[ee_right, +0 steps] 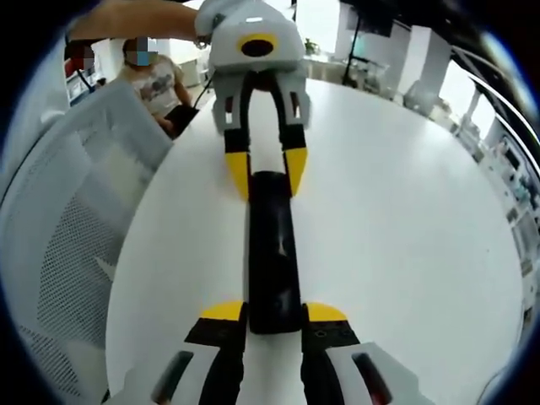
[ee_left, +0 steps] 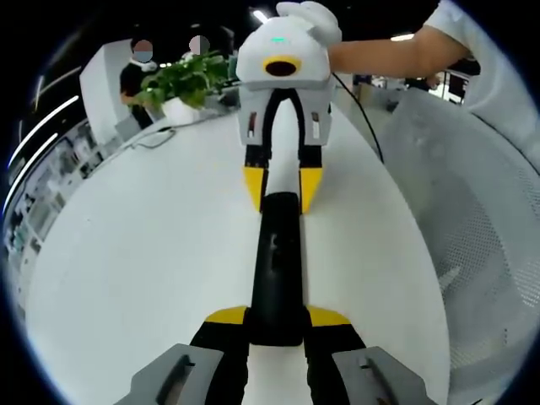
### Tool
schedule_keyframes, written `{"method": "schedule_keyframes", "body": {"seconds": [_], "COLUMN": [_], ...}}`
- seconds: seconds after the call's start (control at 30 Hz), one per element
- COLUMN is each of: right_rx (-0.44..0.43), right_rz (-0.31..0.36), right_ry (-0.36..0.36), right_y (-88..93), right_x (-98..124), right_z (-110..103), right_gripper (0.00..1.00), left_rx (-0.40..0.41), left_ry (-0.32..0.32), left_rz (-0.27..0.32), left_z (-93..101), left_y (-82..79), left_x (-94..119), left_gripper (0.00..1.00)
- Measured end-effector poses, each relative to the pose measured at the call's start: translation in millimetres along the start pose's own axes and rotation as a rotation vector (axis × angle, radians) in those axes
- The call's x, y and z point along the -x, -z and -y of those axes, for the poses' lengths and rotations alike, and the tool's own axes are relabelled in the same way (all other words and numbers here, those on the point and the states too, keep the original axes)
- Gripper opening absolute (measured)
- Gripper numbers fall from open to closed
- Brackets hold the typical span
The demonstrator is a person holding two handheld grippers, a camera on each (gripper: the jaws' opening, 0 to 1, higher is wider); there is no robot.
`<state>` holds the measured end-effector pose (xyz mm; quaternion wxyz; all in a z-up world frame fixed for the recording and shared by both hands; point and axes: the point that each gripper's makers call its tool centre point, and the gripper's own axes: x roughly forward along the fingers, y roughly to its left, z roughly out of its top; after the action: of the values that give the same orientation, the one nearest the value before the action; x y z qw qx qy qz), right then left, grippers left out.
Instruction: Press the specified remote control buttons in sequence, fully releasing each button before pressing the next.
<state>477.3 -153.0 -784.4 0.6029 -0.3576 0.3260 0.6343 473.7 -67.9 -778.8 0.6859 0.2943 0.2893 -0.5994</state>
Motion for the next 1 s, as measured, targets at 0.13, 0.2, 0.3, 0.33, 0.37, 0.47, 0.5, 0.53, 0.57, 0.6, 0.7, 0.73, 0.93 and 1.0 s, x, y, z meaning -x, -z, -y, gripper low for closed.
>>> {"method": "schedule_keyframes", "body": {"seconds": [0.13, 0.2, 0.3, 0.33, 0.37, 0.47, 0.5, 0.53, 0.57, 0.6, 0.7, 0.73, 0.93, 1.0], "right_rx": [0.007, 0.009, 0.017, 0.017, 0.013, 0.0, 0.001, 0.0, 0.003, 0.004, 0.0, -0.001, 0.0, -0.004], "right_rz": [-0.005, -0.006, -0.007, -0.007, -0.009, -0.024, -0.033, -0.038, -0.044, -0.045, -0.041, -0.041, -0.036, -0.03], "right_ry": [0.0, -0.002, 0.001, 0.003, 0.006, 0.016, 0.018, 0.018, 0.017, 0.016, 0.009, 0.008, 0.009, 0.01], "right_y": [-0.3, -0.4, -0.3, -0.2, -0.1, -1.0, -1.0, -1.0, -0.5, -0.2, 0.4, 0.4, 0.7, 0.6], "right_x": [-0.9, -1.0, -1.0, -1.0, -1.0, -1.5, -1.6, -1.8, -1.6, -1.5, -1.2, -1.2, -0.8, -0.7], "right_z": [0.1, 0.0, -0.3, -0.5, -0.4, -0.4, -0.3, -0.1, -0.2, -0.2, 0.1, -0.1, -0.2, -0.2], "right_gripper": [0.22, 0.22, 0.21, 0.21, 0.21, 0.2, 0.2, 0.2, 0.2, 0.2, 0.19, 0.19, 0.19, 0.19], "left_rx": [0.001, 0.001, 0.001, 0.0, 0.001, 0.002, 0.002, 0.003, 0.006, 0.007, 0.007, 0.005, 0.009, 0.013], "left_ry": [-0.001, -0.003, -0.004, -0.004, -0.005, -0.005, -0.005, -0.005, -0.004, -0.002, 0.006, 0.01, 0.011, 0.009], "left_rz": [0.002, 0.004, 0.007, 0.007, 0.008, 0.01, 0.01, 0.008, 0.007, 0.005, -0.001, -0.005, 0.002, 0.011], "left_z": [0.1, -0.3, -0.6, -0.7, -0.7, -0.4, -0.3, -0.2, -0.2, -0.1, -0.3, -0.5, -0.9, -0.8], "left_y": [0.1, 0.4, 0.6, 0.6, 0.5, 0.4, 0.3, 0.3, 0.3, 0.3, 0.4, 0.6, 1.0, 0.8], "left_x": [0.1, 0.1, -0.1, -0.1, -0.1, 0.0, 0.0, 0.1, 0.1, 0.0, -0.3, -0.4, -0.5, -0.1], "left_gripper": [0.24, 0.24, 0.24, 0.24, 0.24, 0.24, 0.24, 0.24, 0.24, 0.24, 0.23, 0.23, 0.23, 0.23]}}
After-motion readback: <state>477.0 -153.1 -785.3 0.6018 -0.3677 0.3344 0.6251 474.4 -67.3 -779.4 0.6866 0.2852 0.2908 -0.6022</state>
